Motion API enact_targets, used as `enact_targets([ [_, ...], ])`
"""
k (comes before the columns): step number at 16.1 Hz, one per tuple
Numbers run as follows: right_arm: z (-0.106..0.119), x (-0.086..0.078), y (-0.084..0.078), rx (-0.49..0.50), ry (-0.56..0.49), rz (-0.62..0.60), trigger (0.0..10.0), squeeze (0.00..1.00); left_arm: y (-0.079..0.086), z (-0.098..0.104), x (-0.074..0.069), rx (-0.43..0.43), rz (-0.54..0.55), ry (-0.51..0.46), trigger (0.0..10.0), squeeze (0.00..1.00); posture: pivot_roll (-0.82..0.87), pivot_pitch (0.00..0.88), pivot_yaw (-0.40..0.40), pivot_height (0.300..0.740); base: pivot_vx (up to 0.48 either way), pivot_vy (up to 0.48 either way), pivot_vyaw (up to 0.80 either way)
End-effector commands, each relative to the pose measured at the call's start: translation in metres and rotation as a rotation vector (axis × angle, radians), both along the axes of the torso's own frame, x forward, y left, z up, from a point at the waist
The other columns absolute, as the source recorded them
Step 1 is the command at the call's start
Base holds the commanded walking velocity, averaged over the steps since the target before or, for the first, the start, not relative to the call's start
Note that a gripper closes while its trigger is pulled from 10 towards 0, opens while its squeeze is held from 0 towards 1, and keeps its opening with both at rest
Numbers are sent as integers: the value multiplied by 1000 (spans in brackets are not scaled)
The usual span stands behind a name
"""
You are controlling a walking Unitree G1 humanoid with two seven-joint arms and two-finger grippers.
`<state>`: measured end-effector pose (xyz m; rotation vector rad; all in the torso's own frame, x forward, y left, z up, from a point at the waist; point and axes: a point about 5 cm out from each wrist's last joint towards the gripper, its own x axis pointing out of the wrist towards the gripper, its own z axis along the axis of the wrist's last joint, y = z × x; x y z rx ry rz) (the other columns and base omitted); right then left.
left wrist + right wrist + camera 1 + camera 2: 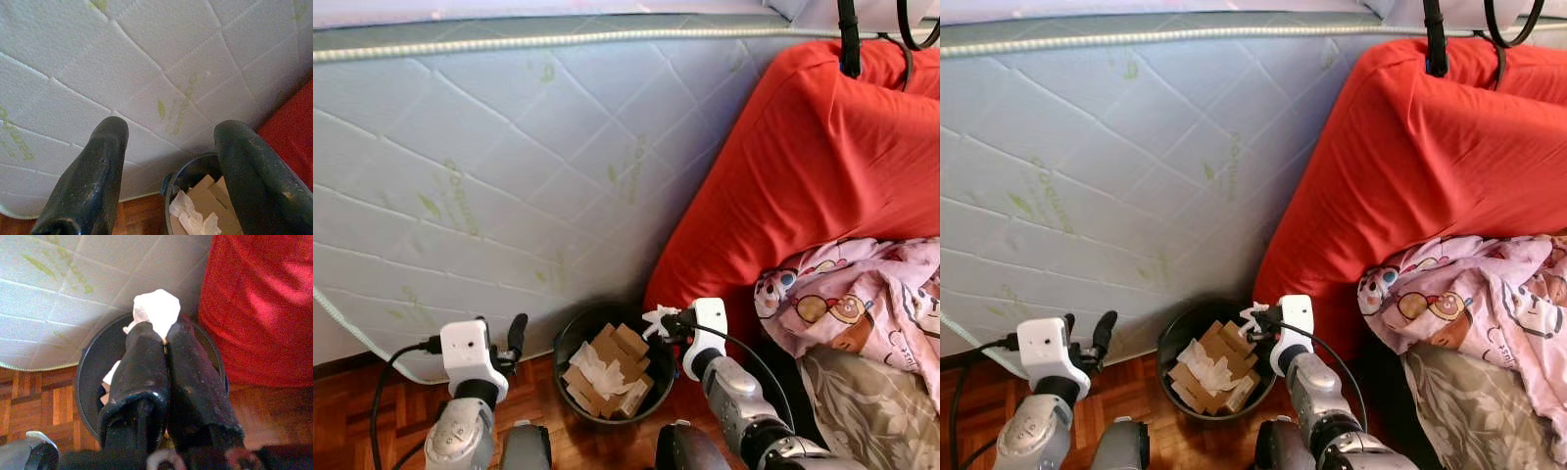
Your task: Clean up the room
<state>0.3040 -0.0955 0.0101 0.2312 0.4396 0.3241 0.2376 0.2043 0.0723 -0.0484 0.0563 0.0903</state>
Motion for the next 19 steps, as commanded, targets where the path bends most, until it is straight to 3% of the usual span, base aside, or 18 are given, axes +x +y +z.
enact_targets([
  [1, -3, -3, -4, -11, 13, 1, 10000, 0, -2, -1, -2, -5, 0, 11, 10000, 0, 188, 164, -150, 631, 266, 0, 0],
  [6, 5, 6, -4, -22, -15, 22, 10000, 0, -5, -1, -4, -6, -3, 15, 10000, 0, 191, 172, -155, 631, 0, 0, 0],
  [11, 29, 27, 2, -58, -60, 69, 10000, 0, -5, 1, -9, -4, 6, 10, 10000, 0, 211, 198, -167, 631, 0, 0, 0],
  [15, 51, 43, 23, -116, -73, 152, 10000, 0, -9, 9, -19, -8, 10, -7, 10000, 0, 248, 239, -190, 631, 0, 0, 0],
  [19, 56, 43, 43, -169, -66, 222, 10000, 0, -12, 19, -32, -18, 39, -25, 10000, 0, 275, 303, -228, 631, 0, 0, 0],
])
